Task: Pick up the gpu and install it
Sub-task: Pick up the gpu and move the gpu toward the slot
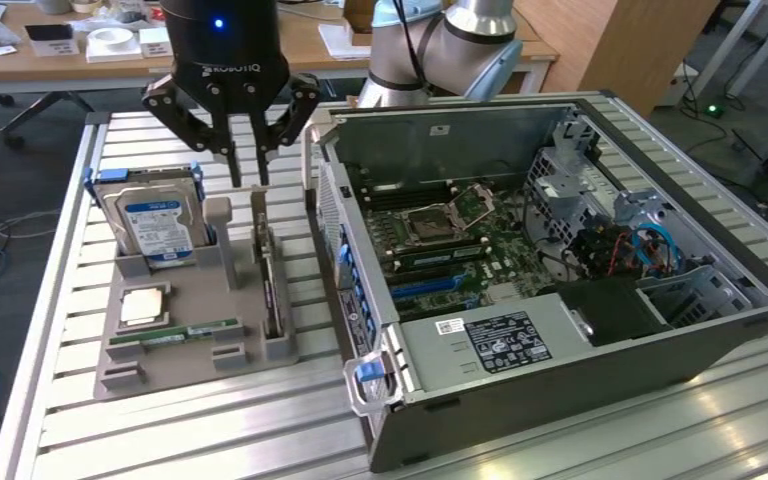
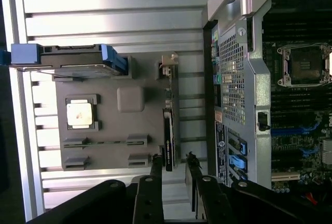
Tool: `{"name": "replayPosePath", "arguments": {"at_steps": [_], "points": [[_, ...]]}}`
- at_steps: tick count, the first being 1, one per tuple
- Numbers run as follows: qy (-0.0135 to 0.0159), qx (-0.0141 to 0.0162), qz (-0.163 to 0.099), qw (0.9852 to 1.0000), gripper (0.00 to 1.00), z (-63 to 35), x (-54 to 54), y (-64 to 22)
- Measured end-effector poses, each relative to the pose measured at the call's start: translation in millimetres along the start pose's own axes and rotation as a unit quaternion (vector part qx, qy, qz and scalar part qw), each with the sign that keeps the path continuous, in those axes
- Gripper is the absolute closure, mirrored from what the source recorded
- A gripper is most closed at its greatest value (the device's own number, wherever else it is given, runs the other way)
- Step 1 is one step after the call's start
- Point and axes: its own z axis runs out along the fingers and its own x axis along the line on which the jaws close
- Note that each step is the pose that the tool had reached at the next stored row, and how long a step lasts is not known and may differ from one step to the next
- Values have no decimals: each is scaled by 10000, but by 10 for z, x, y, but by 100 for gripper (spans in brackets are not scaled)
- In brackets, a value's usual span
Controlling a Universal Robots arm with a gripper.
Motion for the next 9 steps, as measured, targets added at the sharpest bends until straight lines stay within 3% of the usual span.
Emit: {"name": "replayPosePath", "arguments": {"at_steps": [4,9], "points": [[0,0,0,10000,58,0,0,0],[-1,0,0,10000,58,38,1,-1]]}}
